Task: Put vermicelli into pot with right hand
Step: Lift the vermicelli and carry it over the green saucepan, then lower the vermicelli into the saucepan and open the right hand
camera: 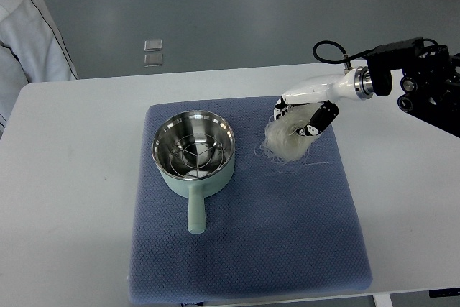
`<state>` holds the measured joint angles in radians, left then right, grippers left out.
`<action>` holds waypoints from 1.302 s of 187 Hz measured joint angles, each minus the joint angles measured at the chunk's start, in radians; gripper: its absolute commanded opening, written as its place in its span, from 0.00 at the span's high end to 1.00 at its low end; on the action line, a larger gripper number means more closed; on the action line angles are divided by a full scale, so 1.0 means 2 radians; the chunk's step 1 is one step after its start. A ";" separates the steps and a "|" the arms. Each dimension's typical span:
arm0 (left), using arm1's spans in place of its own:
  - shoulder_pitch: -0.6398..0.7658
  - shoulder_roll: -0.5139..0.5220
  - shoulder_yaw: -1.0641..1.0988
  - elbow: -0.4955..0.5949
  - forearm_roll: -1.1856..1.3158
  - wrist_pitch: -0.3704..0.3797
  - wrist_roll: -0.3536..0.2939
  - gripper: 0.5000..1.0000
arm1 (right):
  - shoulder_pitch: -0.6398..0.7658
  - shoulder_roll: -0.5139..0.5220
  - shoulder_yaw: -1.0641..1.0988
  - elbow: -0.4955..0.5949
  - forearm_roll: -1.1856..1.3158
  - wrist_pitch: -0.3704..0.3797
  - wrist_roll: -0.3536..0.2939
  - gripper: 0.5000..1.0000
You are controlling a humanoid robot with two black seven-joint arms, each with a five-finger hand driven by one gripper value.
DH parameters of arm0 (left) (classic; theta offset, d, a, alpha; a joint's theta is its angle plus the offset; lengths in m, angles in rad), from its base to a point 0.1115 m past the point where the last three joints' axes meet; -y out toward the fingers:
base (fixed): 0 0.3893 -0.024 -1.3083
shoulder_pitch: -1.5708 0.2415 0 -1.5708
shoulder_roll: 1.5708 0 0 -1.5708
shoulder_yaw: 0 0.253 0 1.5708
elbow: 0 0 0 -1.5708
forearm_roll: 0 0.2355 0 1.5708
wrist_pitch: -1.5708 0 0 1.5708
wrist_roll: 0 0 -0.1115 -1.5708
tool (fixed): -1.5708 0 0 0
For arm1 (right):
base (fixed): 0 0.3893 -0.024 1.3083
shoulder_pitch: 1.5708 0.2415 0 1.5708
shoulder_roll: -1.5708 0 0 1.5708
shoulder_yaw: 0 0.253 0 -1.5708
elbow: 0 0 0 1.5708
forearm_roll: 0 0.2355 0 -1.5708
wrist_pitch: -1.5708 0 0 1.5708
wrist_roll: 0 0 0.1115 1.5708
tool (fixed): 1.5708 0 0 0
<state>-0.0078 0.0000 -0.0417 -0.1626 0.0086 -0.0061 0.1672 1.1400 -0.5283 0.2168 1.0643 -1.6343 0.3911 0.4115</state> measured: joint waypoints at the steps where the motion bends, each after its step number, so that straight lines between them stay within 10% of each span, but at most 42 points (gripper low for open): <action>1: 0.000 0.000 0.000 0.000 0.000 0.000 0.000 0.00 | 0.001 0.000 0.000 0.000 0.001 0.000 0.000 0.86; 97: 0.000 0.000 0.000 0.000 0.000 0.000 0.000 0.00 | 0.116 0.069 0.006 -0.002 0.064 0.003 -0.002 0.86; 162: 0.000 0.000 -0.001 0.000 0.000 0.000 0.000 0.00 | 0.107 0.183 0.005 -0.065 0.062 -0.010 -0.003 0.80; 244: 0.000 0.000 -0.001 0.000 0.000 0.000 0.000 0.00 | 0.055 0.208 -0.002 -0.091 0.057 -0.039 -0.007 0.60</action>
<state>-0.0076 0.0000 -0.0430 -0.1626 0.0081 -0.0061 0.1672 1.2494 -0.1123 0.2119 0.8822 -1.5200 0.3130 0.3983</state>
